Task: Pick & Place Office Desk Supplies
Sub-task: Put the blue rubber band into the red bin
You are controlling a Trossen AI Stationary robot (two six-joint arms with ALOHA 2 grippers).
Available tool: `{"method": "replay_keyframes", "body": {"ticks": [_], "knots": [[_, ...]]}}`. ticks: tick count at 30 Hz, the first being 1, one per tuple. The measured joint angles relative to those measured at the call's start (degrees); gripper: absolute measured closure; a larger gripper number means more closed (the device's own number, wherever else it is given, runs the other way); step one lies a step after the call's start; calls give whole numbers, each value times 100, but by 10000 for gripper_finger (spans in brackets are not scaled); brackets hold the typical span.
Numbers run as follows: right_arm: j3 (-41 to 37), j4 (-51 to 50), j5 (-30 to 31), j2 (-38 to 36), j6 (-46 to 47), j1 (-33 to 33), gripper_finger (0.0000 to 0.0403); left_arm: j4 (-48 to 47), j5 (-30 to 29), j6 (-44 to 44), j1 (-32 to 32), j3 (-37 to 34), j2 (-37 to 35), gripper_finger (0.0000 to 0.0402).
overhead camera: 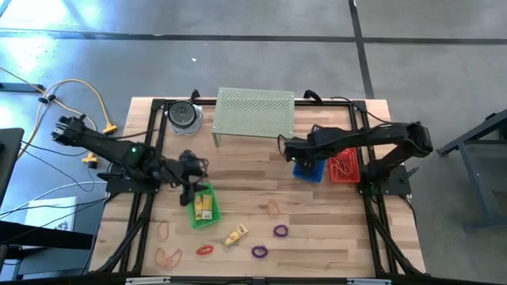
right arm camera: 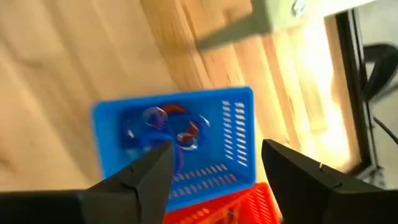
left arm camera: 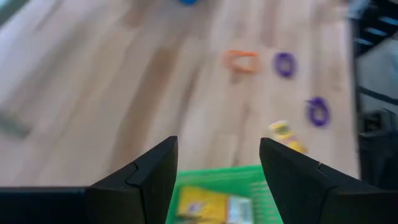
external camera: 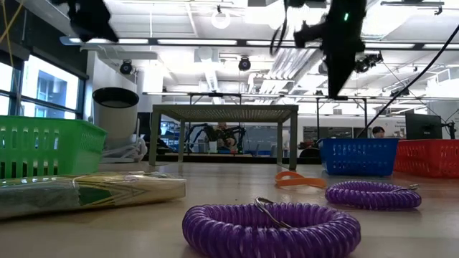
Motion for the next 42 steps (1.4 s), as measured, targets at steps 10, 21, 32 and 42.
{"method": "replay_keyframes", "body": {"ticks": [10,21,32,42], "knots": [[43,1100,17,-1004,763,1119,170,-1826,112,-219,1575,0,-145,181],[36,3186,17,-986,39,2387,170,-2818,487,-532,2447,-2,650,181],[36,3682,-60,-752,-436,2807,170,-2819,817,-1264,2244,-2,1766,181],[36,3685,-153,-339,-437,2803,170,-2223,1059,-290,2428,-51,2390,191]]}}
